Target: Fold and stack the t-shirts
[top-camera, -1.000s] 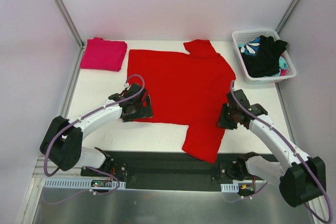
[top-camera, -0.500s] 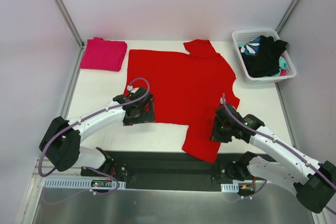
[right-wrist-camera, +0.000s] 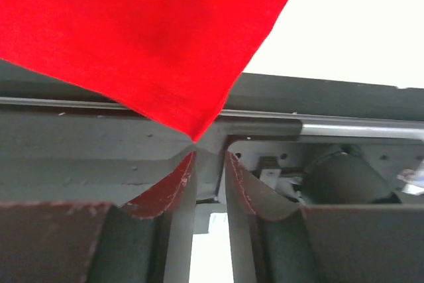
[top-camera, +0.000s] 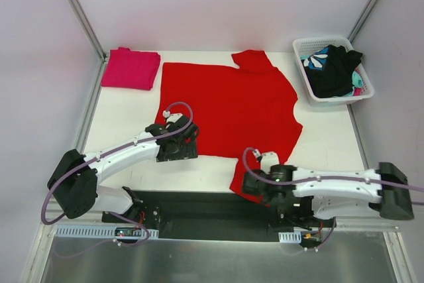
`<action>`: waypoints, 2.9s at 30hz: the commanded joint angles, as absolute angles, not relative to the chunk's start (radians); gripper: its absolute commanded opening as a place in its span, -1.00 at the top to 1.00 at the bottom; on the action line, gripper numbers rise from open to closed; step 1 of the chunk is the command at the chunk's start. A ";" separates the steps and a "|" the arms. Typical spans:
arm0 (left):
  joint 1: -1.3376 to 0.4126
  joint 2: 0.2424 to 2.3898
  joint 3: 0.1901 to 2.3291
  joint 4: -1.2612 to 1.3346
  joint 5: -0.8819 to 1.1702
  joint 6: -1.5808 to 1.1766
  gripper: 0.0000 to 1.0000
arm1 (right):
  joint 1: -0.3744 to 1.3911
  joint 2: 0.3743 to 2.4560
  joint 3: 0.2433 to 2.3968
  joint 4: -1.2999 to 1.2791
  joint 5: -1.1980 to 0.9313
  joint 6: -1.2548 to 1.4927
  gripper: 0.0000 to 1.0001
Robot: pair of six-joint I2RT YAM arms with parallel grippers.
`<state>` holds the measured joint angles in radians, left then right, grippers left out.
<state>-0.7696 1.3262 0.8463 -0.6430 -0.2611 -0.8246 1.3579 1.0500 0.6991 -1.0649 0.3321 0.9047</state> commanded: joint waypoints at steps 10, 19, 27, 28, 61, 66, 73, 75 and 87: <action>-0.811 1.284 0.825 -0.657 -0.330 -0.884 -0.98 | 1.655 1.525 0.979 -1.245 0.534 1.035 0.46; -0.816 1.289 0.827 -0.650 -0.325 -0.887 -0.98 | 1.729 1.533 0.887 -1.269 0.500 1.153 0.46; -0.827 1.327 0.854 -0.652 -0.322 -0.888 -0.98 | 1.729 1.519 0.821 -1.253 0.499 1.189 0.45; -0.831 1.330 0.856 -0.652 -0.322 -0.890 -0.98 | 1.729 1.523 0.818 -1.237 0.497 1.189 0.45; -0.877 1.385 0.899 -0.652 -0.318 -0.910 -0.98 | 1.715 1.643 0.834 -1.198 0.557 1.216 0.40; -0.885 1.393 0.908 -0.652 -0.316 -0.910 -0.98 | 1.709 1.663 0.842 -1.190 0.564 1.206 0.41; -0.891 1.404 0.914 -0.650 -0.316 -0.913 -0.98 | 1.698 1.674 0.839 -1.170 0.564 1.187 0.48; -0.893 1.407 0.916 -0.652 -0.316 -0.913 -0.98 | 1.695 1.677 0.838 -1.164 0.565 1.186 0.51; -0.897 1.422 0.922 -0.652 -0.313 -0.914 -0.98 | 1.687 1.678 0.845 -1.164 0.580 1.177 0.98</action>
